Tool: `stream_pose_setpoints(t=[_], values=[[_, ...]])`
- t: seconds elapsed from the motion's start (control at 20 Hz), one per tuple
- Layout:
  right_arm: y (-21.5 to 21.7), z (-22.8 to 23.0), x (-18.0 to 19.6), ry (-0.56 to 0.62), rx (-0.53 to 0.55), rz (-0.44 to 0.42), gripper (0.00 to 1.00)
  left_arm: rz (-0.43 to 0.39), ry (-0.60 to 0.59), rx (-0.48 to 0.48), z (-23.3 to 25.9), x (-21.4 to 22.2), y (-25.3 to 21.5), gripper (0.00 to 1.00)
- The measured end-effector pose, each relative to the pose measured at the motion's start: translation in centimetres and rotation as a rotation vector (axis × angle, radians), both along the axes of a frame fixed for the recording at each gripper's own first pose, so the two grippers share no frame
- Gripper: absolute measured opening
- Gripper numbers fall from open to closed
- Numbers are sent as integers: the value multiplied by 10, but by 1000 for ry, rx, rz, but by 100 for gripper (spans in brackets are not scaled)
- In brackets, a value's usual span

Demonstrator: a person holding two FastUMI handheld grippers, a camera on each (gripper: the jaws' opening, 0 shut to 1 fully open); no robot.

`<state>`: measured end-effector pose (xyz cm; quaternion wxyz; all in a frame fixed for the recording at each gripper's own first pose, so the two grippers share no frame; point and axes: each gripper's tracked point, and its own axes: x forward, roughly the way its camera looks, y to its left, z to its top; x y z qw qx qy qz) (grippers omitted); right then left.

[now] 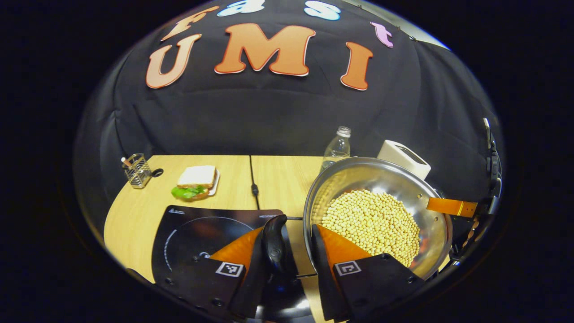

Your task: First push the handle of the pot to place it horizontally, then grasp the pot with both hands and set it on the induction cooktop.

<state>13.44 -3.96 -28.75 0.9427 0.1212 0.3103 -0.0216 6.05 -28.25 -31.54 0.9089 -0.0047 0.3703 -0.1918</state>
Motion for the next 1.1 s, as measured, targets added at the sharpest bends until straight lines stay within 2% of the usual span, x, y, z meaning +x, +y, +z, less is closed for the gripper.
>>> stream_pose_setpoints(t=[0.15,0.25,0.3,0.35,0.4,0.45,0.55,0.6,0.75,0.8,0.85,0.9,0.95,1.1], values=[[41,12,-1,-12,5,34,48,39,-17,1,12,5,43,63],[67,15,-1,-12,4,60,48,64,-19,7,18,6,73,57],[82,15,-1,-11,8,70,48,77,-16,9,18,7,86,60],[96,16,-2,-8,9,82,43,92,-16,9,20,9,100,57],[110,17,-3,-9,12,92,48,104,-17,11,21,10,115,60],[122,17,-4,-7,11,104,48,117,-20,15,23,10,128,63],[146,13,-6,-5,11,124,44,144,-17,19,22,13,155,58],[156,12,-7,-3,10,134,48,156,-14,19,20,12,166,57],[185,0,-10,19,11,160,48,182,-1,30,14,10,198,62],[193,-5,-11,28,10,170,48,193,0,30,11,9,207,59],[199,-10,-13,35,14,175,48,201,7,31,8,8,216,62],[207,-14,-13,45,17,179,48,207,18,34,2,7,223,59],[214,-20,-15,55,18,184,48,214,26,37,-3,8,230,62],[228,-34,-18,77,23,195,49,228,36,45,-14,6,246,60]])
